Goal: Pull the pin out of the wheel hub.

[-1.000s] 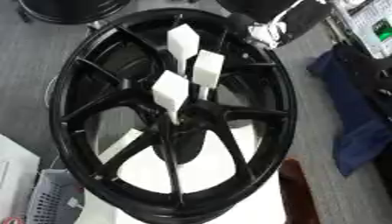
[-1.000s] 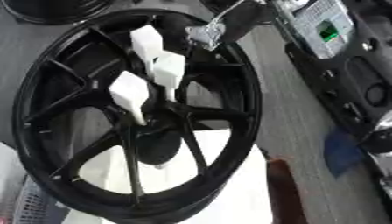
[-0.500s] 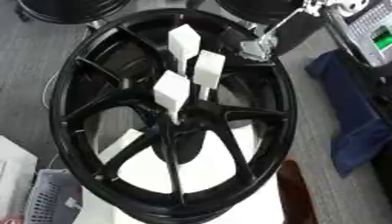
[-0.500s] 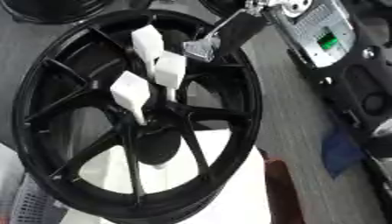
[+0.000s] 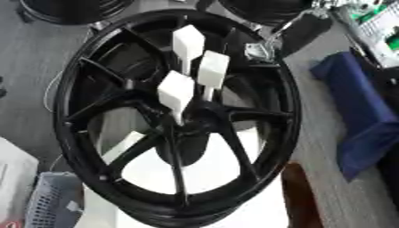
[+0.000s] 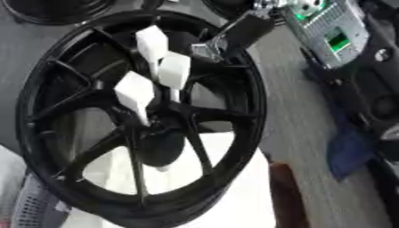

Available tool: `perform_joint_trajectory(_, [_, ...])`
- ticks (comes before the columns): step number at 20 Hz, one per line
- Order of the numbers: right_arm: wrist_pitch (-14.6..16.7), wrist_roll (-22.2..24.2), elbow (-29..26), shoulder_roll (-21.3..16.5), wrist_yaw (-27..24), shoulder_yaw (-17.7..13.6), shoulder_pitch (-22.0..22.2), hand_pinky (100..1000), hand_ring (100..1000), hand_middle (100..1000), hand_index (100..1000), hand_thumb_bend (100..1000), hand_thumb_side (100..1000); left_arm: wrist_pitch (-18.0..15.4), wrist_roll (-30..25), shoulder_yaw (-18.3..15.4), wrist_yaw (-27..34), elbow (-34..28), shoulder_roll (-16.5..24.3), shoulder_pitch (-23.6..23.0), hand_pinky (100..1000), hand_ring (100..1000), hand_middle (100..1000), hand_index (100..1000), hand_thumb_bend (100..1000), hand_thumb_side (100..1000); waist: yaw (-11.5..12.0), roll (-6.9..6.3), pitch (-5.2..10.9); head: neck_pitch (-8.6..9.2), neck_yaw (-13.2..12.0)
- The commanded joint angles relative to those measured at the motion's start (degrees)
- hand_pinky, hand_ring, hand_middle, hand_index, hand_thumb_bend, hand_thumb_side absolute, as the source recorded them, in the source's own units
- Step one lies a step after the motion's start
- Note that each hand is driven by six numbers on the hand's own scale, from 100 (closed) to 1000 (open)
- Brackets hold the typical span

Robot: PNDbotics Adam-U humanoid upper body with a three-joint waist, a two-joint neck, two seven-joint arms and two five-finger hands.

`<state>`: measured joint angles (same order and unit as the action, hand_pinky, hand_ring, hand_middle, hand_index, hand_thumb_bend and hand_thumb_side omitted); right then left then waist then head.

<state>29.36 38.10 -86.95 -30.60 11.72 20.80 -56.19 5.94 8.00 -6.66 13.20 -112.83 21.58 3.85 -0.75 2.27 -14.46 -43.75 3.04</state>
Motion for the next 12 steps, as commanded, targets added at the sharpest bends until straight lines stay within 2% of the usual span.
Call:
perform_joint_trajectory(1, [11.6,10.3,2.6,-1.1,2.9,0.4,-0.7,894,872,805,873,100,428,0.2,0.3,-1.0,-0.5,0.2,0.7,-0.4,702,714,565,706,100,807,-0.1,-0.08,1.9,-0.36,-0.6])
perform_joint_trajectory(6, [11.4,9.4,5.4,-0.2,5.2,0.9,-0.4,898,879,810,879,100,478,0.0,0.8,-1.5,-1.2,1.3,0.5,-1.7,703,715,566,707,100,808,0.9,0.17,2.69,-0.37,-1.3])
perform_joint_trajectory(12, [11.9,8.9,6.6,0.4,7.6,1.7,-0.4,892,876,811,879,100,497,0.0,1.0,-1.7,-1.9,2.1,0.4,-2.7,704,716,566,707,100,813,1.6,0.63,3.53,-0.37,-1.7])
